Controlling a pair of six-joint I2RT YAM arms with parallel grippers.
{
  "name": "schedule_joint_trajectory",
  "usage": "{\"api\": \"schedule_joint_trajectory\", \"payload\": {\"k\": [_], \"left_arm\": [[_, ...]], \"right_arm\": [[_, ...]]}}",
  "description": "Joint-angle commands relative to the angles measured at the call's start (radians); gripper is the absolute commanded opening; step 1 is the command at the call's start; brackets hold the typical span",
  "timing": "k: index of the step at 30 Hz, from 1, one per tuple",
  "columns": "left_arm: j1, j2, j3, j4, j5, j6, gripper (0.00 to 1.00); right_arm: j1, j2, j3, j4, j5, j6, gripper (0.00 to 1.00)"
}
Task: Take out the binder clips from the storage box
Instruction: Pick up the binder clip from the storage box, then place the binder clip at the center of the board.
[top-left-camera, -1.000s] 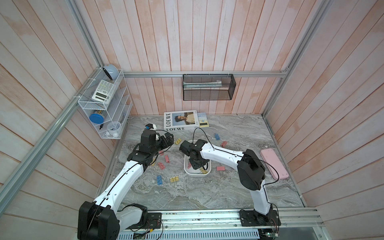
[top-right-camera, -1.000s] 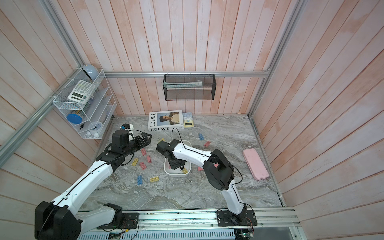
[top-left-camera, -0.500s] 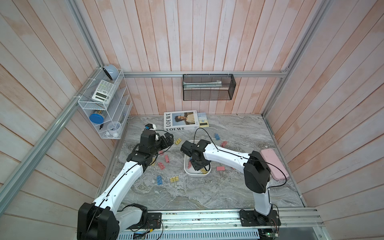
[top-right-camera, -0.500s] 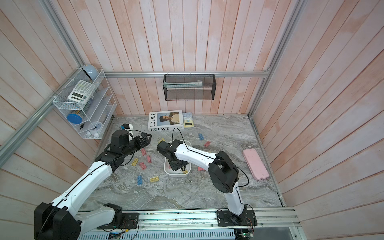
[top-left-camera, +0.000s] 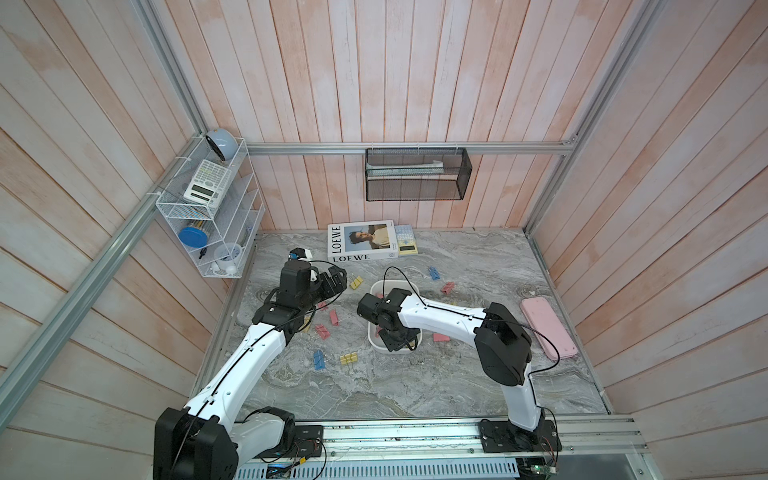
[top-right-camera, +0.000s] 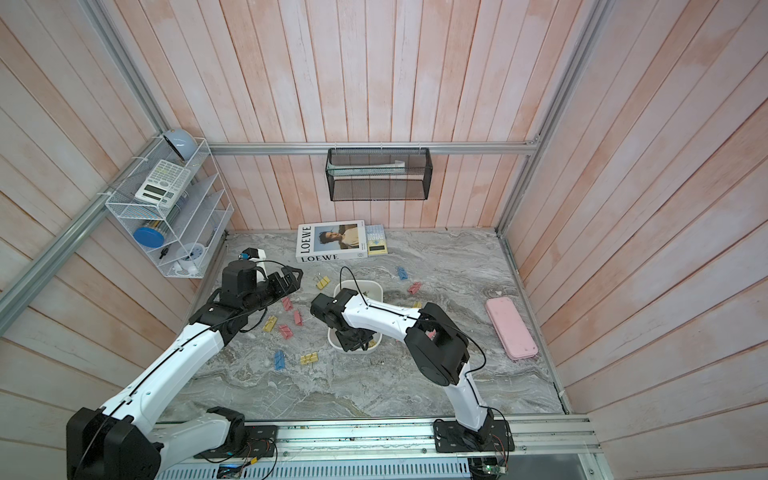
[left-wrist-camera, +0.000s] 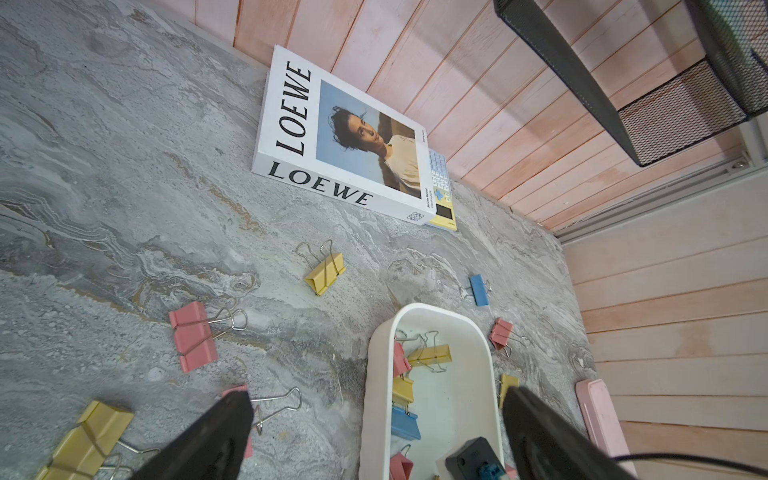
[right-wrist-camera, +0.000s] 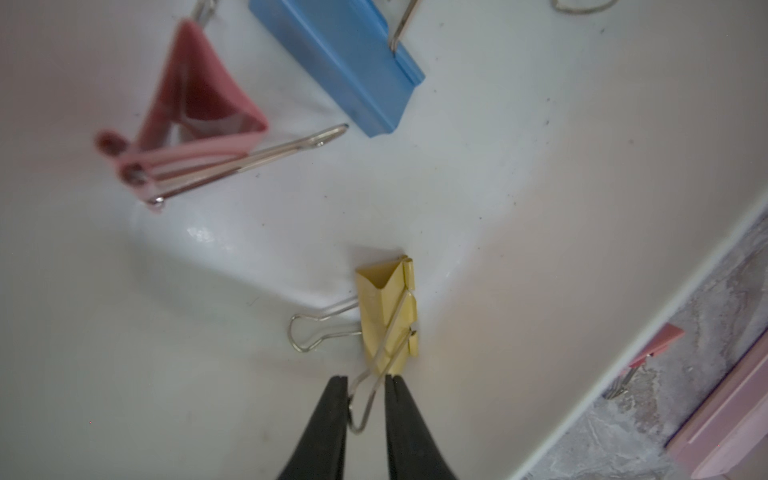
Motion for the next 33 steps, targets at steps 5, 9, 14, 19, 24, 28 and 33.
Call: {"api": "schedule_joint_trajectory", "payload": {"k": [5, 9, 14, 19, 24, 28, 33], "left_arm": [[-0.005, -0.027, -0.007, -0.022, 0.005, 0.011, 1.0], [-0.007, -0.035, -0.006, -0.03, 0.005, 0.011, 1.0], [-0.007, -0.038, -0.002, -0.035, 0.004, 0.01, 1.0], [-0.011, -0.039, 0.005, -0.038, 0.001, 0.008, 1.0], [-0.029, -0.031, 0.009, -0.036, -0.005, -0.002, 1.0], [-0.061, -0.011, 0.02, -0.05, -0.029, -0.007, 1.0], [-0.108, 0.02, 0.032, -0.05, -0.046, -0.021, 1.0]], "right_arm": [[0.001, -0.021, 0.031, -0.06, 0.081, 0.002, 0.0], [-0.003, -0.062, 0.082, -0.109, 0.154, -0.007, 0.0], [-0.028, -0.135, 0.117, -0.143, 0.267, -0.006, 0.0], [-0.123, -0.224, 0.075, -0.131, 0.353, -0.013, 0.0], [-0.302, -0.298, -0.04, -0.069, 0.377, -0.059, 0.0], [-0.449, -0.322, -0.142, 0.014, 0.37, -0.093, 0.0], [-0.57, -0.288, -0.224, 0.102, 0.371, -0.13, 0.0]]}}
